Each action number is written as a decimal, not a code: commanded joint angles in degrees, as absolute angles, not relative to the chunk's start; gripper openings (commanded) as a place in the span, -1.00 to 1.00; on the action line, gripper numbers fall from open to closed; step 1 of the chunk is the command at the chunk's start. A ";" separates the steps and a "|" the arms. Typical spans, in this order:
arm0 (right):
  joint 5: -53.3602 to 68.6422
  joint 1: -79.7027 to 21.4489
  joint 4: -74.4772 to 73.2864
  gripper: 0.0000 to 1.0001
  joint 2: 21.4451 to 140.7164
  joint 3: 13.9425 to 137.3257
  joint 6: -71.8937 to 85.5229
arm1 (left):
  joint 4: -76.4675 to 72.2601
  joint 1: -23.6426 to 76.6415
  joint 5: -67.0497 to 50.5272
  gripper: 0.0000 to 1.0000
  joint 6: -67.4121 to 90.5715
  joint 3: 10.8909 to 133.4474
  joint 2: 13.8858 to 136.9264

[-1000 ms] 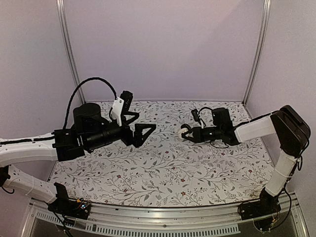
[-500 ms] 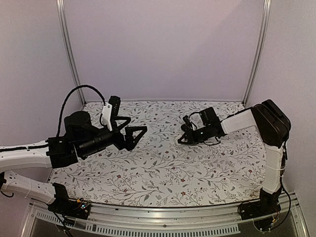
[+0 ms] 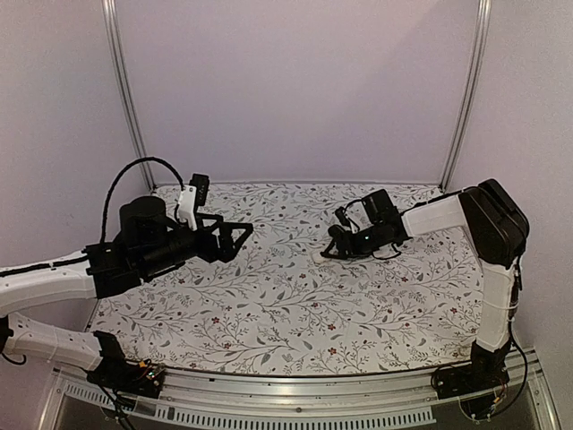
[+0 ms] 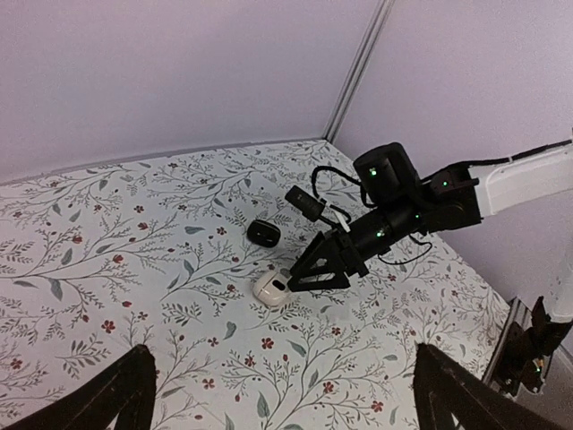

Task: Insert the wireless bluetooth earbuds into the charging case
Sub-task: Place the charging case with the earbuds at the center of the board.

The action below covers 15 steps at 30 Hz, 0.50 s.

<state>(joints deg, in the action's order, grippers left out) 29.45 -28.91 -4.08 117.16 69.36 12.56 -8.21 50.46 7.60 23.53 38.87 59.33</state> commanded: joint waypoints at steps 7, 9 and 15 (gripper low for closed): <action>25.08 -25.88 -6.08 0.98 104.06 67.10 11.07 | -0.65 41.41 0.44 0.99 26.99 44.09 63.82; 24.35 -24.91 -5.60 0.98 100.85 66.40 11.07 | 3.91 39.61 -1.04 0.99 26.79 46.56 66.20; 18.98 -22.78 -5.33 0.98 89.47 63.96 10.99 | 9.14 34.07 -4.57 0.99 26.11 50.67 71.50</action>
